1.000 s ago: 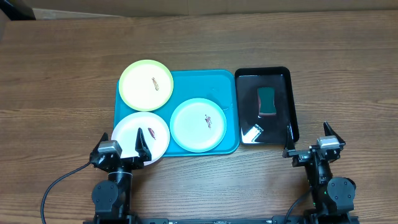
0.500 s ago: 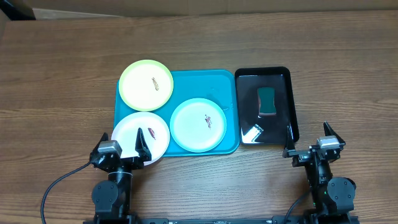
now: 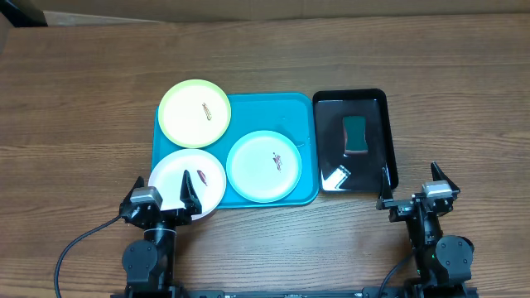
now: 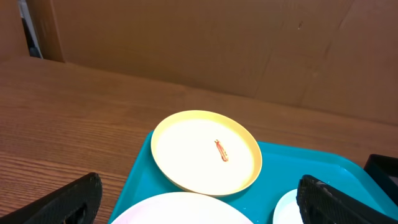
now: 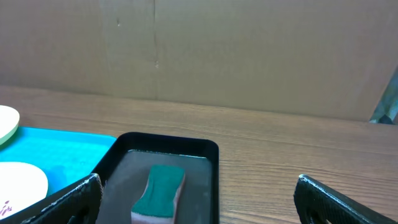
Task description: Clean dirty plates on tray and stack at the side
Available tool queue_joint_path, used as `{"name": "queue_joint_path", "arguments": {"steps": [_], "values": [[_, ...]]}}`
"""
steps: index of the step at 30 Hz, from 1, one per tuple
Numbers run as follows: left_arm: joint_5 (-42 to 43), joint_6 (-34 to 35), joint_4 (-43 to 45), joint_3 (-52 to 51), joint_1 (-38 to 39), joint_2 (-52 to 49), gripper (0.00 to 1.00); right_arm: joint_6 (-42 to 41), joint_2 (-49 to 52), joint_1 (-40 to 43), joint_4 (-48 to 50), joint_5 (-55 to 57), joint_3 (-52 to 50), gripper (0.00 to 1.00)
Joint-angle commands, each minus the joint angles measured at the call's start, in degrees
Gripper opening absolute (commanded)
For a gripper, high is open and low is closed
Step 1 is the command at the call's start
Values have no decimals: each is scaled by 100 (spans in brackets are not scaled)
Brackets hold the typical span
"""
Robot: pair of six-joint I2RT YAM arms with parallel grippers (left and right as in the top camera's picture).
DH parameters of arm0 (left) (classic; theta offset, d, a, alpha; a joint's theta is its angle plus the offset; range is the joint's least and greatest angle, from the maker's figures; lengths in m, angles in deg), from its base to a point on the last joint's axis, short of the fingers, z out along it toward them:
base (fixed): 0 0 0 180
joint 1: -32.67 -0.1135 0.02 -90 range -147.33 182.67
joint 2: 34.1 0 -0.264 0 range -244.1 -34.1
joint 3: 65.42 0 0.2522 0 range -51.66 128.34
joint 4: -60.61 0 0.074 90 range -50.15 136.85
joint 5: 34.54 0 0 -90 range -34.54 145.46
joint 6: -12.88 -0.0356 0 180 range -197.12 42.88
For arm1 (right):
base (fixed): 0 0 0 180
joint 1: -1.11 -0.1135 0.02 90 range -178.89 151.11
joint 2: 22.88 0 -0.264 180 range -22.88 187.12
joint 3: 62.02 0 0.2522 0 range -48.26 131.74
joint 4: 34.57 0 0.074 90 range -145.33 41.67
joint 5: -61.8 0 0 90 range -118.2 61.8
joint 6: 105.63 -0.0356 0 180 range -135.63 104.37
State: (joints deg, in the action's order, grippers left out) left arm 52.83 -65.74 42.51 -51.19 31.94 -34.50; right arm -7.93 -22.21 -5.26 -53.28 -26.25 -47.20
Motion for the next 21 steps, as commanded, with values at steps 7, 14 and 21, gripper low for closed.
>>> {"name": "queue_joint_path", "arguments": {"steps": [7, 14, 21], "values": [[-1414, -629, 352, -20, 35, 13, 100, -26, -50, 17, 35, 74, -61, 100], [-1598, -632, 208, -20, 35, 9, 100, -26, -50, 17, 35, 74, -61, 100], [-1287, -627, 409, -20, 24, 9, 100, -28, -50, 17, 35, 74, -61, 100]]}}
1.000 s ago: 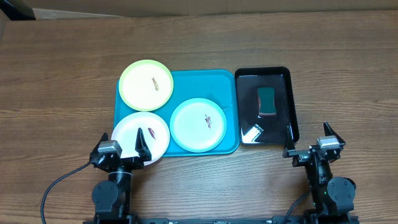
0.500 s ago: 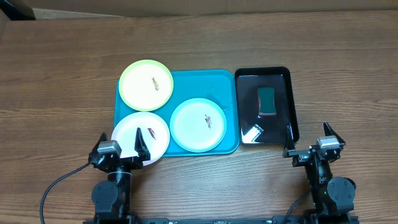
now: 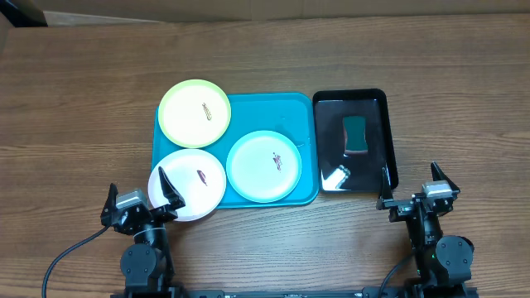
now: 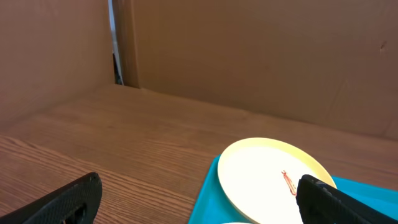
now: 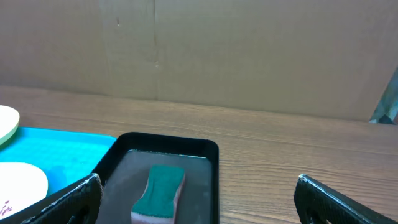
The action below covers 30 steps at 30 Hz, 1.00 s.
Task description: Clean dirty plates on tray and stack at the side
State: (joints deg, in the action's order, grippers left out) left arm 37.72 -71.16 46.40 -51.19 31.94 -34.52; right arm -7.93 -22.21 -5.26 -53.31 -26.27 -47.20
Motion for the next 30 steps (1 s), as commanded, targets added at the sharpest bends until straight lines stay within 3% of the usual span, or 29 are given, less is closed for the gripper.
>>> {"name": "queue_joint_path", "arguments": {"steps": [1, 5, 8, 13, 22, 26, 29, 30], "values": [[461, -83, 28, -17, 26, 11, 100, -26, -50, 17, 37, 76, -61, 100], [1840, 151, -275, 258, 39, 7, 100, -26, -50, 17, 37, 76, -61, 100], [2037, 608, -1320, 909, 39, -81, 100, -26, -50, 17, 37, 76, -61, 100], [2507, 275, -3388, 2693, 39, -763, 100, -26, -50, 17, 37, 76, -61, 100], [2529, -216, -7678, 7121, 39, -4011, 100, -26, -50, 17, 37, 76, -61, 100], [2837, -120, -8537, 8275, 39, -5204, 100, -28, -50, 17, 37, 76, -61, 100], [3657, -70, -8802, 8655, 39, -5836, 100, -26, -50, 17, 37, 76, -61, 100], [4085, -192, -8811, 8675, 39, -6000, 90, -26, -50, 17, 37, 76, -61, 100]]}}
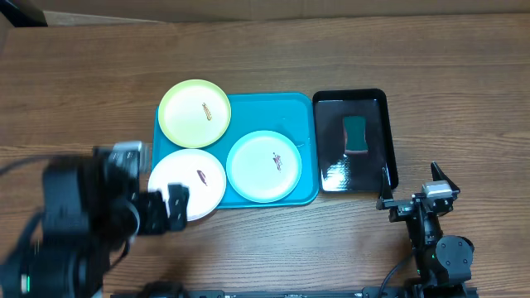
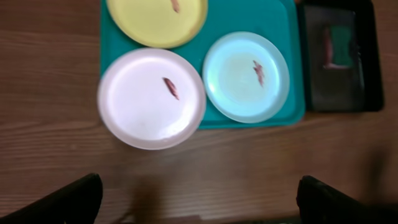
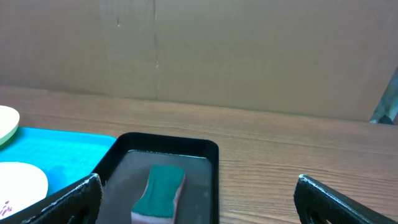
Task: Clean dirty plates on tray and stack at the side
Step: 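Move the left gripper over the light blue plate on the teal tray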
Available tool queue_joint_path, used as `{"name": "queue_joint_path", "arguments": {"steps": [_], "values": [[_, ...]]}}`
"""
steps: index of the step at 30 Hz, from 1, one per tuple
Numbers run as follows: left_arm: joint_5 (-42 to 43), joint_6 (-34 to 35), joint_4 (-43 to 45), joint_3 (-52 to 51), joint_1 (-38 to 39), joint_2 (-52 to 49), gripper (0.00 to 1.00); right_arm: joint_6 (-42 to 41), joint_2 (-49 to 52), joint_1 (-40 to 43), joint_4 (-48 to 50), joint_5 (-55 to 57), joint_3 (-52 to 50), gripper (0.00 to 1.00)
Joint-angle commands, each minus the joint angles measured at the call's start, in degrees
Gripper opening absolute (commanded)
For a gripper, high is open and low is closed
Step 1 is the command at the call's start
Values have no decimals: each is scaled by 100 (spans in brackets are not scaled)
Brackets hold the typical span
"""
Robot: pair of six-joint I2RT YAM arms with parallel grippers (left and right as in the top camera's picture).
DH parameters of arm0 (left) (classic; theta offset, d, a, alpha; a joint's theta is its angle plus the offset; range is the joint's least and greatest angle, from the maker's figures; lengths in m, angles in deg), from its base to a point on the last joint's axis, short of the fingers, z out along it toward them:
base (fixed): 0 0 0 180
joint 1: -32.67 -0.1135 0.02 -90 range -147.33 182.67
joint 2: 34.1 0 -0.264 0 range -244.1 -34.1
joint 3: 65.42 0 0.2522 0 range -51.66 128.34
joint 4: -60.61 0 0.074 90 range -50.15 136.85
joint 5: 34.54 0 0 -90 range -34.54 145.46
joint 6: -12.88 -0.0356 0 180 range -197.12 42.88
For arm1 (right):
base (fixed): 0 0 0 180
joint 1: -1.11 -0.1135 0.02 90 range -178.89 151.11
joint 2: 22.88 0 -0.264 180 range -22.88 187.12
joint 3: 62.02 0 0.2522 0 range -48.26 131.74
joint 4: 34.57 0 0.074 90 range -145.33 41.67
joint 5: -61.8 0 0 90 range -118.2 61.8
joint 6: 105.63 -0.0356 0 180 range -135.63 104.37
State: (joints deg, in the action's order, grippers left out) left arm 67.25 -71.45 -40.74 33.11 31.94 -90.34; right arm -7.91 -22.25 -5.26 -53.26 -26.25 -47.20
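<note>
Three smeared plates are on the teal tray (image 1: 298, 108): a yellow-green plate (image 1: 195, 112) at the far left, a white plate (image 1: 189, 183) overhanging the near left corner, and a light blue plate (image 1: 264, 165) in the middle. My left gripper (image 1: 164, 209) is blurred and raised above the table just in front of the white plate (image 2: 151, 98). It is open and empty, pointing down (image 2: 199, 208). My right gripper (image 1: 411, 189) rests low at the front edge, open and empty (image 3: 199, 199), facing the green sponge (image 3: 158, 190).
A black tray (image 1: 389, 132) with wet sheen stands right of the teal tray and holds the green sponge (image 1: 355, 133). Brown cardboard walls stand behind the table. Bare wood lies to the left of the teal tray and along the front.
My left arm has risen from low at the front edge. Its camera now looks straight down on the tray and plates instead of across the table. The right arm has not moved.
My left gripper first lay low at the table's front, facing the yellow-green plate. Then it was turned further left, toward the bare wood. Now it is lifted and points down before the white plate. Plates, sponge and right gripper stayed put.
</note>
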Motion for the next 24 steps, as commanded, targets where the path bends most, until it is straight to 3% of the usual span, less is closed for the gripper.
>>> {"name": "queue_joint_path", "arguments": {"steps": [1, 2, 3, 4, 8, 11, 13, 24], "values": [[1456, -302, -90, 238, 39, -535, 70, -28, -46, 17, 33, 74, -61, 100], [1696, -352, -70, 232, 39, -686, 50, -28, -46, 17, 33, 74, -61, 100], [1773, -315, -66, 232, 39, -807, 40, -28, -46, 17, 33, 74, -61, 100], [1766, -234, -68, 223, 39, -942, 39, -28, -46, 17, 33, 74, -61, 100], [1628, 39, -79, 103, 59, -1305, 42, -31, -46, 17, 33, 74, -61, 100], [1246, 267, -11, -92, 179, -1416, 60, -31, -46, 17, 33, 74, -61, 100], [968, 507, 114, -304, 297, -1419, 66, -28, -46, 17, 33, 74, -61, 100], [61, 1596, 1270, -1178, 1108, -1425, 66, -31, -46, 17, 33, 74, -61, 100]]}}
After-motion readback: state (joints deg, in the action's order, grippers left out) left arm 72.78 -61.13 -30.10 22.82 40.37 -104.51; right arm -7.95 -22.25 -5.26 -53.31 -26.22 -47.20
